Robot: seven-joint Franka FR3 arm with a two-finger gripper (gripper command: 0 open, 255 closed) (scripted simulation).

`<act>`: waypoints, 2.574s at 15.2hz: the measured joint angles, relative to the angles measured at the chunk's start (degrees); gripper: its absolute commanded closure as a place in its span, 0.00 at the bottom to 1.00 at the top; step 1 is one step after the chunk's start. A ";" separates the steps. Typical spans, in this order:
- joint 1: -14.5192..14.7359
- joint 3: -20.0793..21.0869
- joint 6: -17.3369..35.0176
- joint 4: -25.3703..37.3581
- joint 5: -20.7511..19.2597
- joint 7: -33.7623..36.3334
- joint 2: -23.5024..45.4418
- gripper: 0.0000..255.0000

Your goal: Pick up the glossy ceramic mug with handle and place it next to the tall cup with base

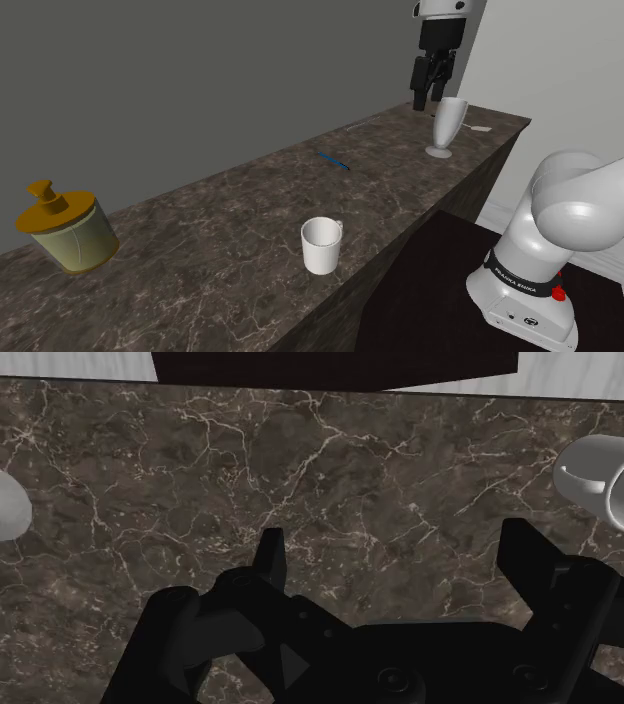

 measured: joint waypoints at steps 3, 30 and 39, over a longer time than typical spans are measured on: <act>0.47 1.33 1.49 -1.06 0.85 1.30 0.38 0.00; 7.27 31.70 34.99 1.49 4.85 33.25 35.37 0.00; 7.69 33.76 42.42 0.22 1.05 37.91 42.36 0.00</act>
